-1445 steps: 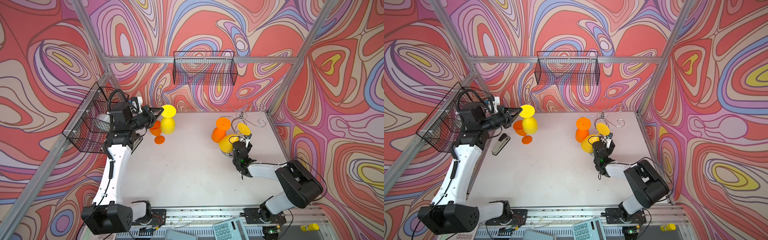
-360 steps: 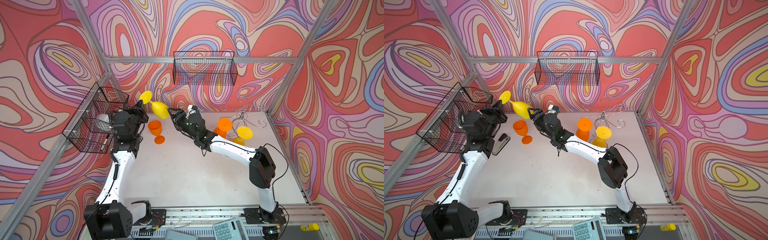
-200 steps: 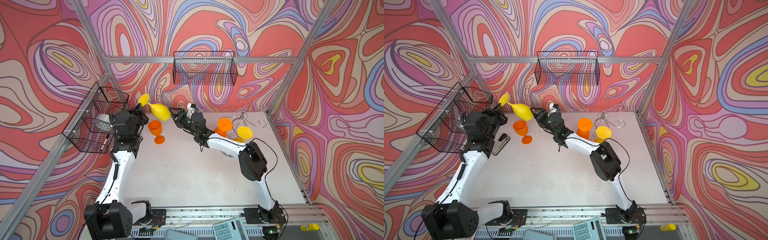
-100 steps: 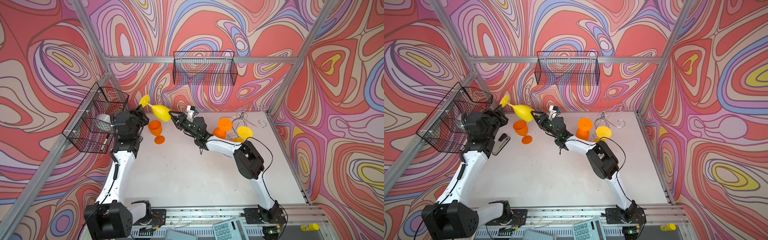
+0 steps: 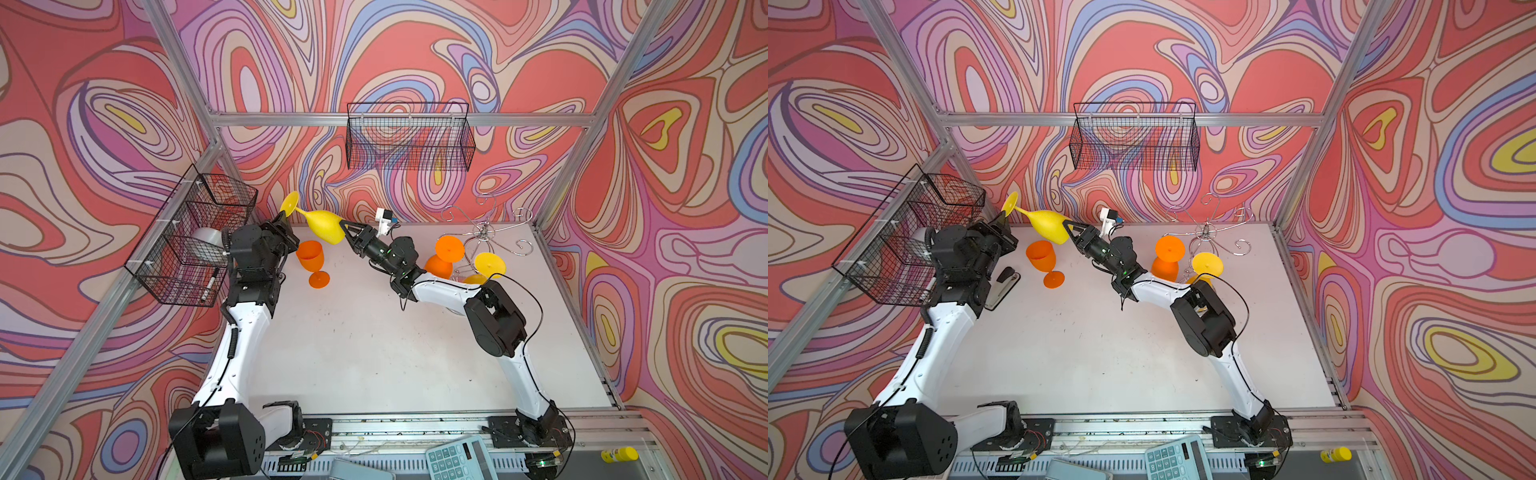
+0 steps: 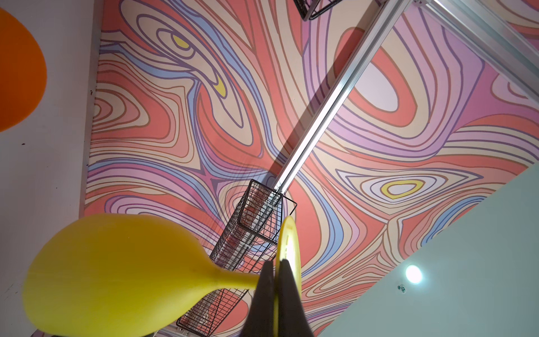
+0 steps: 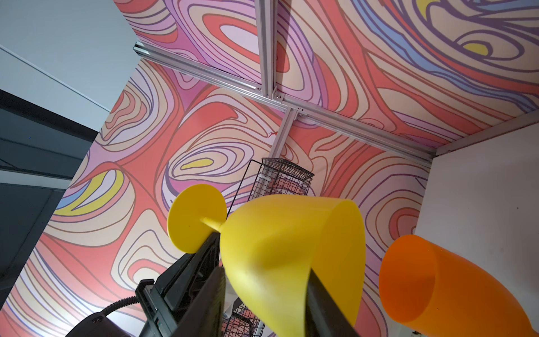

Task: Take the wine glass off the wine glass rack
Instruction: 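Close the right gripper on the yellow glass bowl while the left gripper holds its foot, then open the left gripper off the glass foot while the right gripper pulls the glass away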

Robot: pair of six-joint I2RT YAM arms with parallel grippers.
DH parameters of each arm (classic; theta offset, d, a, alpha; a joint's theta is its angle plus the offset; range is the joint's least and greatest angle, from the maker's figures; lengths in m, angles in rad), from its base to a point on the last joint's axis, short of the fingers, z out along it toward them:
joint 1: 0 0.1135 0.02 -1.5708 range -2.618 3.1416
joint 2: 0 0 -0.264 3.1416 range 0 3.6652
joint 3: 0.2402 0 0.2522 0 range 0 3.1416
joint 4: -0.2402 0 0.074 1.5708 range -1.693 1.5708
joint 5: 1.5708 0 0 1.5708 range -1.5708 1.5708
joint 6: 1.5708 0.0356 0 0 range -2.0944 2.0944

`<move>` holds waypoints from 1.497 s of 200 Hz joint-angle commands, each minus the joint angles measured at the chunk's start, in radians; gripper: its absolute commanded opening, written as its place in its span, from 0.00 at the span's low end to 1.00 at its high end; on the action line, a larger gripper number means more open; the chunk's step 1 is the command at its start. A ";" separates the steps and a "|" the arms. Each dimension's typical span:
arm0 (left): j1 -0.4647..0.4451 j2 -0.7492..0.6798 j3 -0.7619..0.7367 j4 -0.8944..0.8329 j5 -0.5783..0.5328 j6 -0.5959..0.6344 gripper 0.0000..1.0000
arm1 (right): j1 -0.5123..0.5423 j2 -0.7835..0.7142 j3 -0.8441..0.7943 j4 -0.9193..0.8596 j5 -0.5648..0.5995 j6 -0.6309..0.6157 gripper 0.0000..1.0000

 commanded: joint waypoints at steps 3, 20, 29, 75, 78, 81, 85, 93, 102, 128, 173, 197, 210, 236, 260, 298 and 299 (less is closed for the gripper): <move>0.002 -0.005 -0.004 0.007 0.018 -0.064 0.00 | 0.003 0.020 -0.008 0.113 -0.035 -0.013 0.37; 0.002 -0.002 -0.007 0.012 0.019 -0.067 0.00 | 0.002 0.023 -0.014 0.151 -0.040 -0.012 0.35; 0.002 0.002 -0.009 0.020 0.020 -0.069 0.00 | 0.002 0.025 -0.016 0.165 -0.043 -0.010 0.34; 0.002 0.021 -0.021 0.065 0.033 -0.100 0.00 | 0.002 0.040 -0.008 0.237 -0.053 -0.007 0.22; 0.002 0.021 -0.021 0.070 0.035 -0.101 0.00 | 0.003 0.040 -0.007 0.240 -0.053 -0.008 0.21; 0.002 0.022 -0.021 0.073 0.036 -0.103 0.00 | 0.003 0.040 -0.008 0.243 -0.053 -0.010 0.21; 0.002 0.023 -0.021 0.076 0.038 -0.105 0.00 | 0.002 0.040 -0.008 0.246 -0.054 -0.010 0.20; 0.002 0.025 -0.021 0.080 0.041 -0.111 0.00 | 0.003 0.040 -0.007 0.255 -0.051 -0.012 0.18; 0.002 0.026 -0.020 0.084 0.044 -0.114 0.00 | 0.003 0.042 -0.007 0.263 -0.048 -0.012 0.17; 0.000 0.032 -0.021 0.103 0.054 -0.130 0.00 | 0.003 0.050 0.002 0.292 -0.041 -0.013 0.11; -0.002 0.040 -0.031 0.150 0.051 -0.157 0.00 | 0.003 0.057 0.024 0.314 -0.034 -0.016 0.00; -0.006 0.040 -0.027 0.159 0.052 -0.159 0.06 | 0.002 0.058 0.030 0.319 -0.029 -0.015 0.00; -0.006 0.040 -0.028 0.167 0.052 -0.159 0.15 | 0.003 0.057 0.028 0.328 -0.025 -0.012 0.00; -0.006 0.043 -0.022 0.175 0.058 -0.156 0.46 | 0.003 0.058 0.028 0.344 -0.021 -0.009 0.00; -0.006 0.045 -0.021 0.190 0.061 -0.141 0.62 | 0.003 0.053 0.025 0.354 -0.021 -0.008 0.00; -0.001 0.058 0.010 0.194 0.095 -0.067 0.68 | 0.003 0.038 -0.005 0.343 -0.018 -0.021 0.00; -0.001 0.059 0.012 0.193 0.098 -0.064 0.68 | 0.001 0.037 -0.006 0.343 -0.018 -0.020 0.00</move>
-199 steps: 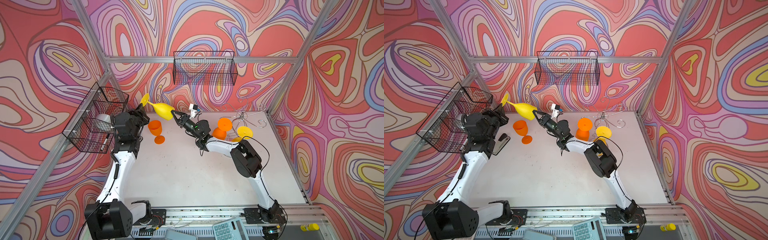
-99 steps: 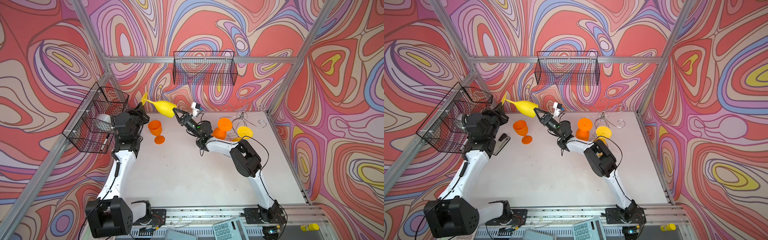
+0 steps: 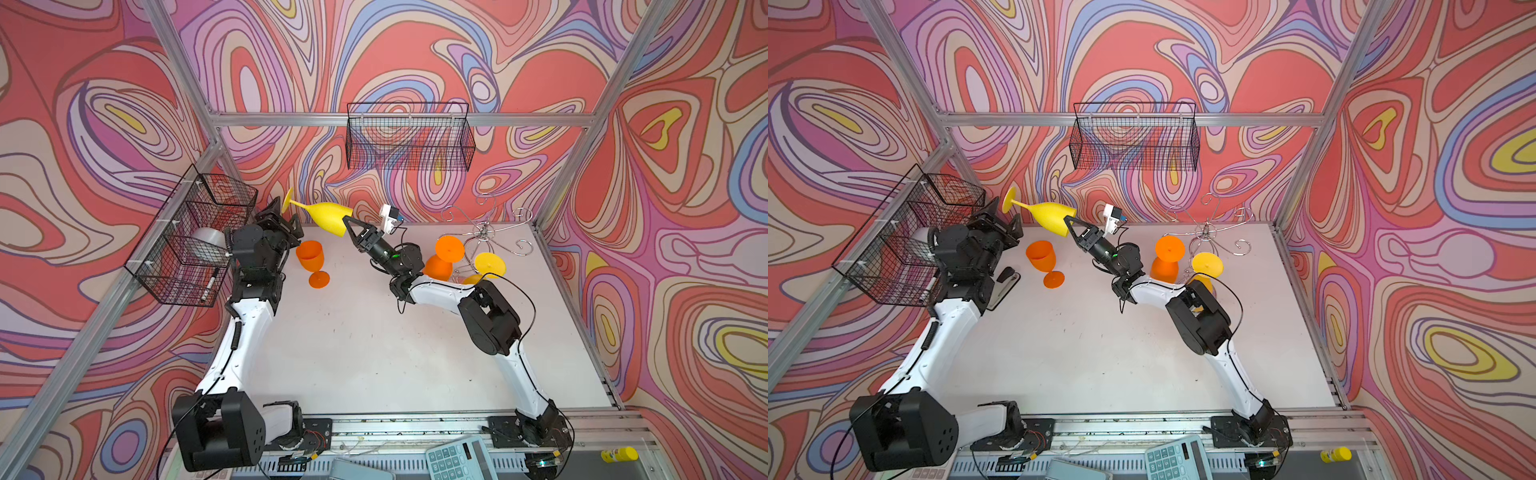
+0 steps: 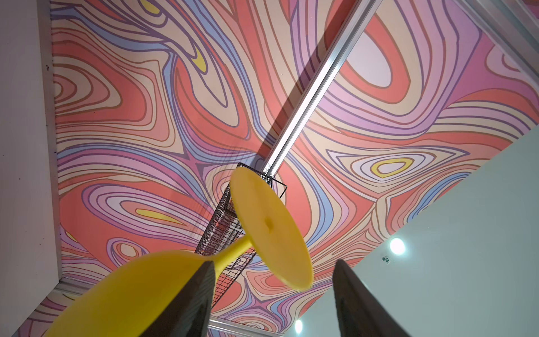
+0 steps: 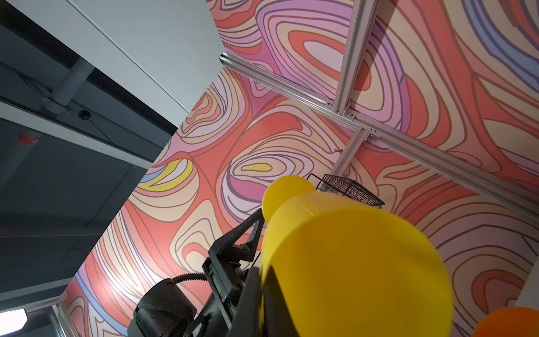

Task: Take the wine glass off the wine glass rack
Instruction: 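Open the left gripper off the glass foot while the right gripper pulls the glass away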

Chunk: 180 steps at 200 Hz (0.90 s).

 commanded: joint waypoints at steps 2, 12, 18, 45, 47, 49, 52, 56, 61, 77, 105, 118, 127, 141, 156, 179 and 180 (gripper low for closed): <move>0.004 0.018 0.029 0.039 0.049 -0.049 0.69 | 0.001 -0.011 -0.015 0.019 -0.002 -0.017 0.00; 0.006 0.024 0.046 0.031 0.068 -0.016 0.71 | 0.002 -0.013 -0.021 0.017 -0.001 -0.017 0.00; 0.007 0.028 0.058 0.025 0.079 0.007 0.72 | 0.002 -0.014 -0.027 0.014 0.000 -0.017 0.00; 0.011 0.022 0.118 -0.049 0.134 0.154 0.81 | 0.001 -0.033 -0.044 -0.016 0.001 -0.040 0.00; 0.011 0.020 0.123 -0.058 0.136 0.169 0.82 | 0.001 -0.036 -0.045 -0.019 0.002 -0.043 0.00; 0.011 0.017 0.129 -0.067 0.139 0.185 0.83 | 0.001 -0.038 -0.047 -0.024 0.003 -0.046 0.00; 0.013 0.014 0.139 -0.086 0.144 0.209 0.84 | 0.001 -0.043 -0.050 -0.032 0.005 -0.052 0.00; 0.014 0.009 0.153 -0.117 0.153 0.243 0.86 | 0.001 -0.049 -0.055 -0.040 0.008 -0.062 0.00; 0.016 0.003 0.177 -0.155 0.161 0.286 0.87 | 0.001 -0.055 -0.062 -0.049 0.010 -0.072 0.00; 0.018 -0.013 0.229 -0.244 0.186 0.408 0.90 | 0.001 -0.079 -0.083 -0.091 0.017 -0.105 0.00; 0.022 -0.030 0.296 -0.355 0.228 0.574 0.94 | 0.002 -0.128 -0.124 -0.155 0.033 -0.175 0.00; 0.022 -0.036 0.322 -0.410 0.241 0.650 0.95 | 0.001 -0.152 -0.135 -0.193 0.045 -0.211 0.00; 0.022 -0.045 0.332 -0.445 0.240 0.701 0.96 | 0.003 -0.171 -0.139 -0.239 0.055 -0.248 0.00; 0.022 -0.061 0.341 -0.491 0.236 0.774 0.96 | 0.008 -0.198 -0.144 -0.285 0.071 -0.308 0.00; 0.022 -0.075 0.362 -0.547 0.228 0.858 0.96 | 0.013 -0.220 -0.152 -0.336 0.098 -0.371 0.00; 0.022 -0.083 0.397 -0.640 0.230 0.976 0.96 | 0.018 -0.256 -0.160 -0.408 0.138 -0.461 0.00; 0.022 -0.083 0.398 -0.646 0.229 0.980 0.96 | 0.018 -0.258 -0.159 -0.413 0.140 -0.466 0.00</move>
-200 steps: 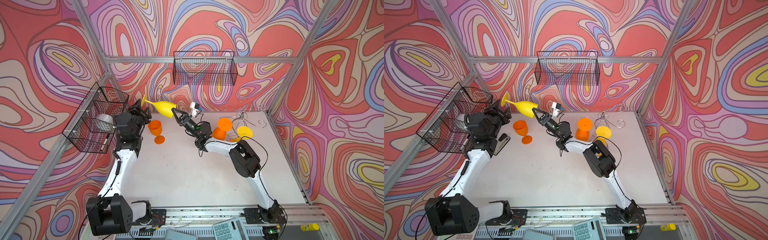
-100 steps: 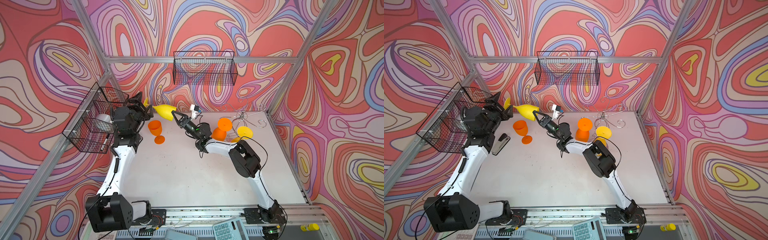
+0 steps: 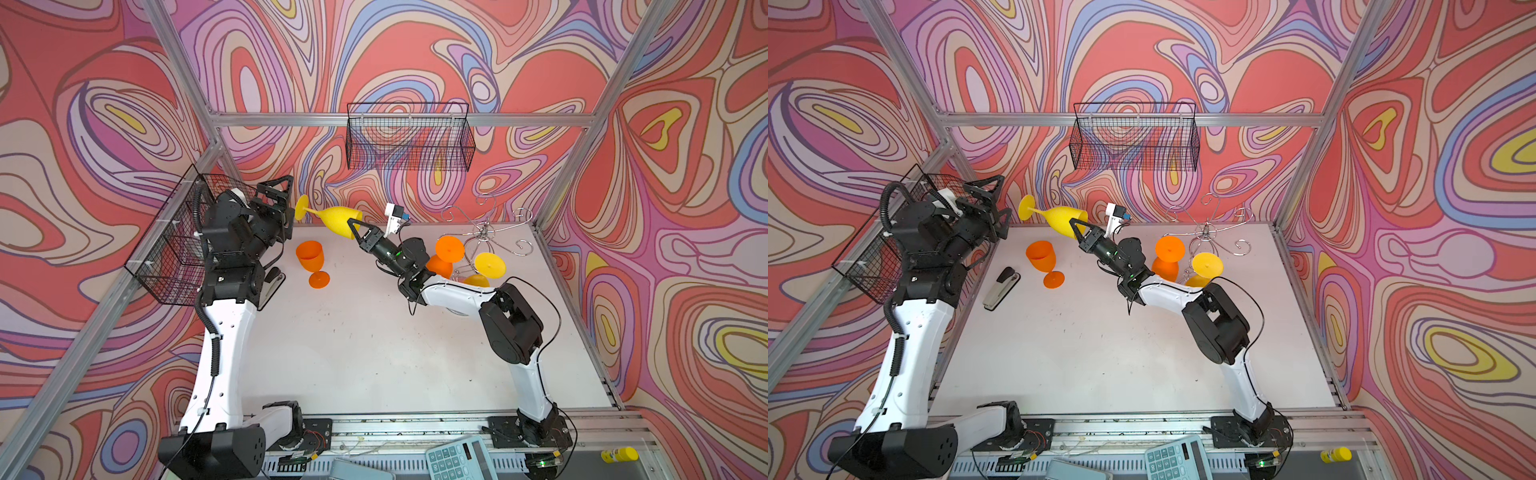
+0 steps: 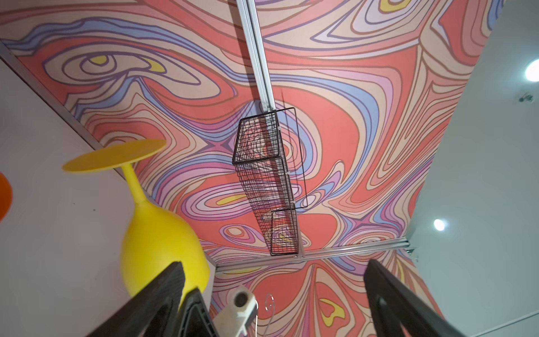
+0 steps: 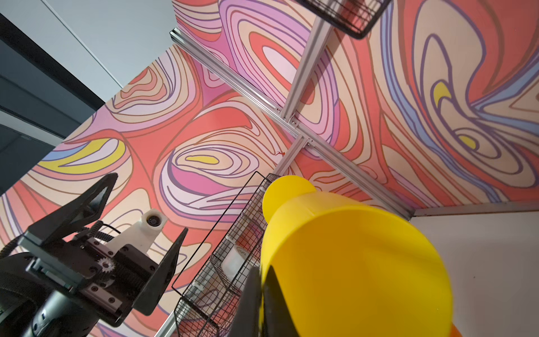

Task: Take the wine glass off the wine glass rack
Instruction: 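Open the left gripper off the glass foot while the right gripper pulls the glass away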

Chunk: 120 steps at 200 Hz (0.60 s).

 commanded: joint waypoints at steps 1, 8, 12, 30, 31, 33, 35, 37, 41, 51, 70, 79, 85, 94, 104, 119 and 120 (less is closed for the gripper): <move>0.007 -0.025 0.047 -0.147 0.014 0.200 0.96 | 0.012 -0.058 -0.015 -0.110 0.063 -0.148 0.00; 0.007 -0.028 0.049 -0.165 0.014 0.230 0.96 | 0.019 -0.071 -0.012 -0.141 0.079 -0.185 0.00; 0.006 -0.029 0.048 -0.170 0.017 0.247 0.96 | 0.023 -0.078 -0.010 -0.162 0.089 -0.209 0.00; 0.007 -0.031 0.047 -0.206 0.028 0.311 0.96 | 0.042 -0.098 0.031 -0.284 0.137 -0.302 0.00; 0.007 -0.031 0.047 -0.209 0.027 0.315 0.96 | 0.042 -0.098 0.033 -0.290 0.139 -0.308 0.00; 0.007 -0.031 0.048 -0.212 0.028 0.321 0.96 | 0.045 -0.099 0.038 -0.302 0.144 -0.318 0.00; 0.007 -0.031 0.049 -0.220 0.028 0.328 0.96 | 0.048 -0.099 0.043 -0.313 0.150 -0.326 0.00; 0.006 -0.030 0.050 -0.226 0.027 0.337 0.96 | 0.049 -0.100 0.049 -0.332 0.157 -0.336 0.00; 0.006 -0.028 0.054 -0.238 0.025 0.353 0.96 | 0.054 -0.101 0.062 -0.371 0.173 -0.355 0.00; 0.005 -0.029 0.062 -0.272 0.013 0.396 0.96 | 0.063 -0.100 0.104 -0.470 0.210 -0.401 0.00; 0.004 -0.029 0.080 -0.327 -0.016 0.481 0.96 | 0.078 -0.093 0.174 -0.640 0.292 -0.476 0.00; -0.001 -0.027 0.094 -0.359 -0.039 0.522 0.95 | 0.082 -0.082 0.229 -0.745 0.333 -0.505 0.00; -0.002 -0.027 0.100 -0.378 -0.054 0.549 0.95 | 0.086 -0.072 0.265 -0.808 0.364 -0.527 0.00; -0.008 -0.026 0.108 -0.399 -0.075 0.583 0.95 | 0.092 -0.062 0.301 -0.872 0.407 -0.562 0.00; -0.011 -0.029 0.107 -0.413 -0.093 0.607 0.95 | 0.092 -0.053 0.331 -0.926 0.447 -0.592 0.00; -0.019 -0.030 0.103 -0.424 -0.107 0.638 0.95 | 0.092 -0.034 0.381 -1.007 0.493 -0.632 0.00; -0.020 -0.029 0.102 -0.425 -0.109 0.640 0.95 | 0.093 -0.031 0.385 -1.014 0.493 -0.634 0.00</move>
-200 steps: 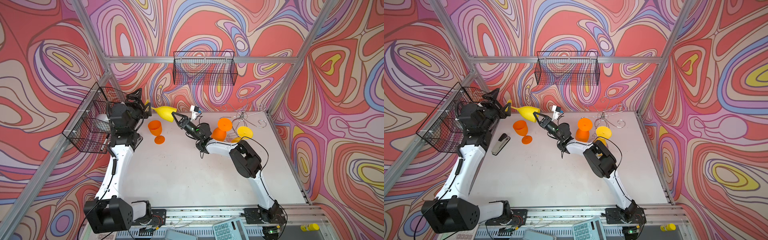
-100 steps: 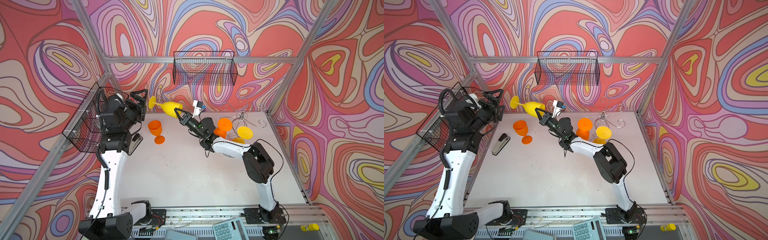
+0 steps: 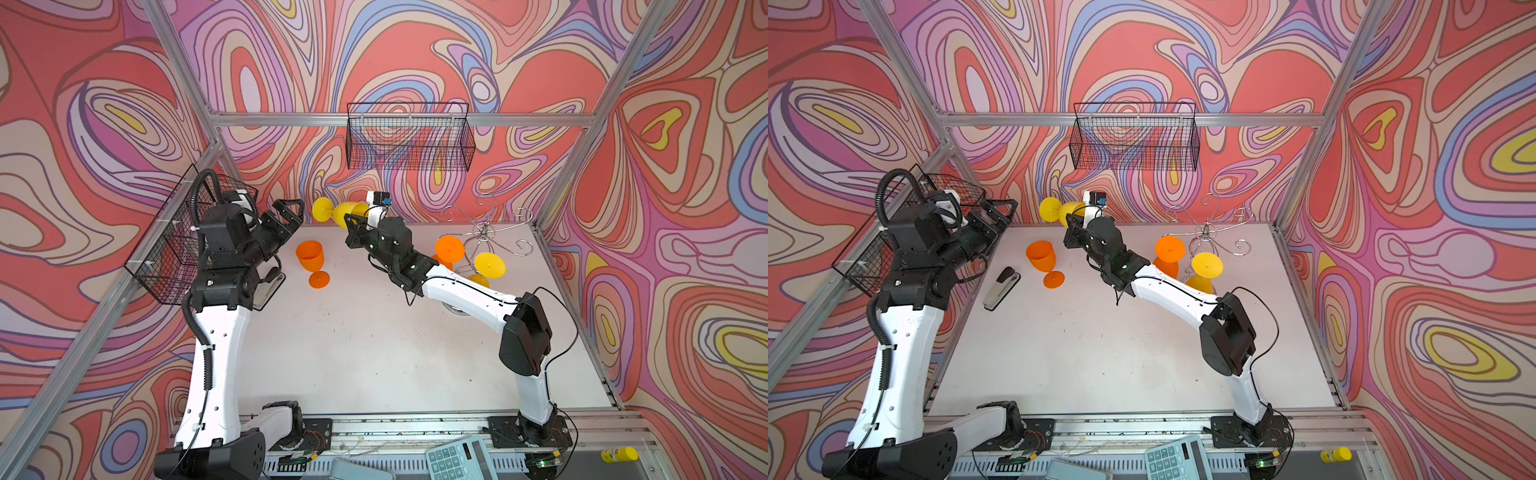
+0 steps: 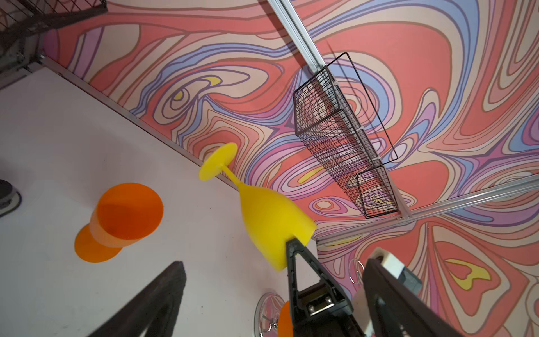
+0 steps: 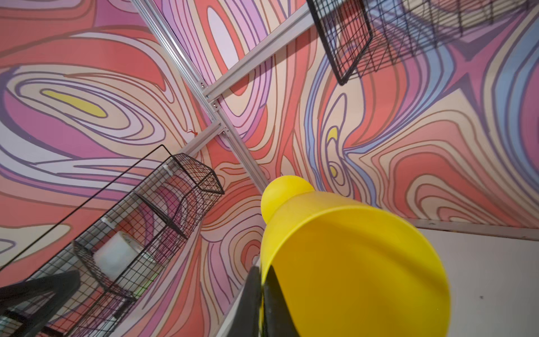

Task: Take the wine glass off the wine glass rack
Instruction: 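Open the left gripper off the glass foot while the right gripper pulls the glass away, then lower the yellow glass upright onto the table beside the orange glass with the right gripper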

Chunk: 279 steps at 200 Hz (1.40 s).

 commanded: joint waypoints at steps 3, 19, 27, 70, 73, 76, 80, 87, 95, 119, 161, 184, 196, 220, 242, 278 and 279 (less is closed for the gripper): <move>-0.015 -0.008 0.018 -0.082 -0.057 0.129 0.95 | 0.000 0.047 0.087 -0.253 0.142 -0.132 0.00; -0.028 -0.003 0.020 -0.103 -0.077 0.172 0.95 | 0.001 0.094 0.197 -0.389 0.154 -0.167 0.00; -0.040 0.001 0.025 -0.117 -0.095 0.199 0.95 | 0.000 0.129 0.272 -0.470 0.145 -0.182 0.00; -0.123 -0.004 0.022 -0.146 -0.257 0.346 0.95 | 0.002 0.324 0.646 -0.830 0.111 -0.231 0.00; -0.130 -0.006 0.018 -0.142 -0.267 0.355 0.94 | 0.001 0.332 0.656 -0.841 0.112 -0.233 0.00; -0.134 -0.010 0.012 -0.138 -0.279 0.363 0.94 | 0.000 0.336 0.665 -0.849 0.109 -0.234 0.00; -0.142 -0.014 0.007 -0.134 -0.291 0.373 0.94 | 0.001 0.341 0.671 -0.859 0.109 -0.237 0.00; -0.155 -0.020 -0.007 -0.127 -0.311 0.388 0.94 | 0.000 0.343 0.675 -0.868 0.110 -0.240 0.00; -0.168 -0.026 -0.018 -0.120 -0.328 0.403 0.93 | 0.001 0.342 0.672 -0.873 0.108 -0.248 0.00; -0.187 -0.027 -0.036 -0.116 -0.344 0.422 0.93 | 0.000 0.344 0.679 -0.912 0.077 -0.265 0.00; -0.198 -0.040 -0.075 -0.097 -0.356 0.440 0.92 | -0.003 0.355 0.683 -0.978 0.006 -0.282 0.00; -0.200 -0.048 -0.095 -0.088 -0.358 0.447 0.92 | -0.003 0.373 0.695 -1.000 -0.014 -0.297 0.00; -0.201 -0.050 -0.103 -0.086 -0.360 0.454 0.91 | -0.002 0.386 0.706 -1.012 -0.026 -0.304 0.00; -0.201 -0.049 -0.110 -0.088 -0.362 0.470 0.91 | -0.002 0.410 0.722 -1.026 -0.060 -0.318 0.00; -0.201 -0.045 -0.108 -0.097 -0.369 0.475 0.91 | -0.002 0.421 0.727 -1.037 -0.070 -0.337 0.00; -0.201 -0.042 -0.108 -0.106 -0.376 0.473 0.91 | -0.002 0.434 0.733 -1.063 -0.068 -0.378 0.00; -0.201 -0.042 -0.108 -0.106 -0.377 0.472 0.91 | -0.002 0.434 0.732 -1.064 -0.068 -0.378 0.00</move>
